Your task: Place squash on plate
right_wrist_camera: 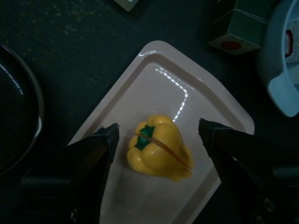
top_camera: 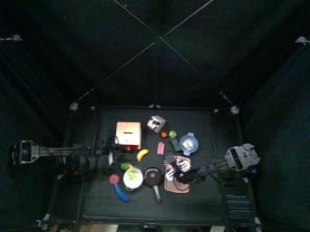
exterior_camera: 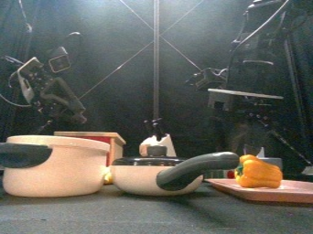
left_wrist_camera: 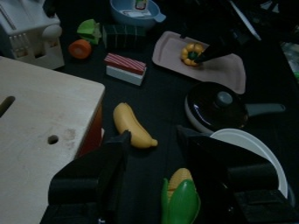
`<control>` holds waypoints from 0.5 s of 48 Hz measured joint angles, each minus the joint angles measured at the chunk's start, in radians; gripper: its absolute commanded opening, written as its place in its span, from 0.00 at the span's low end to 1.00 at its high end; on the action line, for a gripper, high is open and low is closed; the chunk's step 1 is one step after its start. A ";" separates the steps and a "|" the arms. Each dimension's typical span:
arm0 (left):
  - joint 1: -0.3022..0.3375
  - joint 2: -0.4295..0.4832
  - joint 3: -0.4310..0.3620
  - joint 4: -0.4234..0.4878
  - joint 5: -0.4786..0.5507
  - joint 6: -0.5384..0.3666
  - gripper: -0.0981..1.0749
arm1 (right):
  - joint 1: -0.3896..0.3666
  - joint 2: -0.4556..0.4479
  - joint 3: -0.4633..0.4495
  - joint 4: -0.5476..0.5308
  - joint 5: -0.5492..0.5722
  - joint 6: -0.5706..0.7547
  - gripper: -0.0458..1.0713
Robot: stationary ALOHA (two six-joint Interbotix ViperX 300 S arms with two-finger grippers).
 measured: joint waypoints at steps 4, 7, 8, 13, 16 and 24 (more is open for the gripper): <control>0.000 0.000 0.000 0.000 0.002 0.000 0.80 | 0.000 0.000 0.000 0.000 0.002 0.000 0.95; 0.002 0.000 0.000 0.000 0.000 0.000 0.80 | 0.000 0.000 0.000 0.000 0.002 0.000 0.95; 0.000 0.000 0.000 0.000 0.002 -0.002 0.80 | 0.000 0.000 0.000 0.000 0.002 0.000 0.95; 0.000 0.000 0.000 0.000 0.002 0.000 0.80 | 0.000 0.000 0.000 0.000 0.003 -0.002 0.95; 0.002 0.000 0.000 0.000 0.000 0.000 0.80 | 0.000 0.000 0.000 0.000 0.005 -0.002 0.95; 0.000 0.000 0.000 0.000 0.000 0.000 0.80 | -0.005 -0.029 0.000 -0.005 0.014 -0.002 0.95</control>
